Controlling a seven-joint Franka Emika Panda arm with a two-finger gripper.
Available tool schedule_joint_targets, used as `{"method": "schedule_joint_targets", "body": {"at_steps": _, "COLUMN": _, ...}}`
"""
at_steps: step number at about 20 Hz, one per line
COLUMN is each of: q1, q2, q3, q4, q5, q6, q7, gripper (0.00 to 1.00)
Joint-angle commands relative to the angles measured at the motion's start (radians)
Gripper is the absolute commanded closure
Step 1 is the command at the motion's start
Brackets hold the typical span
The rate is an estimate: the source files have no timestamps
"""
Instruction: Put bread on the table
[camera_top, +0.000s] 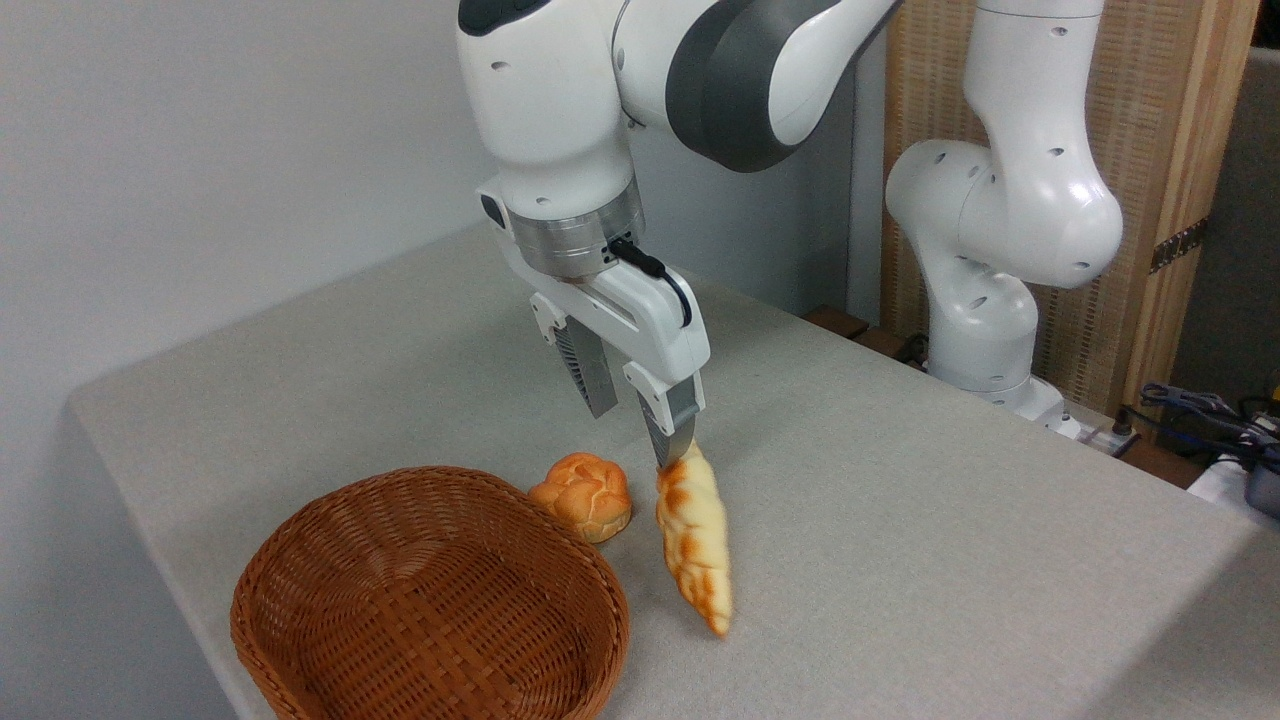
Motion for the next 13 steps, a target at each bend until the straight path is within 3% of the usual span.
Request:
{"method": "schedule_joint_targets", "body": {"at_steps": 1, "q1": -0.001, "q2": -0.019, "q3": 0.006, "q4": 0.005, "q5": -0.006, "q6": 0.000, "q7": 0.020, "gripper": 0.00}}
{"method": "schedule_joint_targets", "body": {"at_steps": 7, "q1": -0.009, "q2": -0.019, "q3": -0.007, "q4": 0.097, "q5": -0.012, "q6": 0.158, "q7": 0.004, "gripper": 0.00}}
{"method": "schedule_joint_targets", "body": {"at_steps": 13, "q1": -0.009, "q2": -0.004, "q3": -0.007, "q4": 0.108, "q5": -0.004, "q6": 0.261, "q7": 0.003, "gripper": 0.00}}
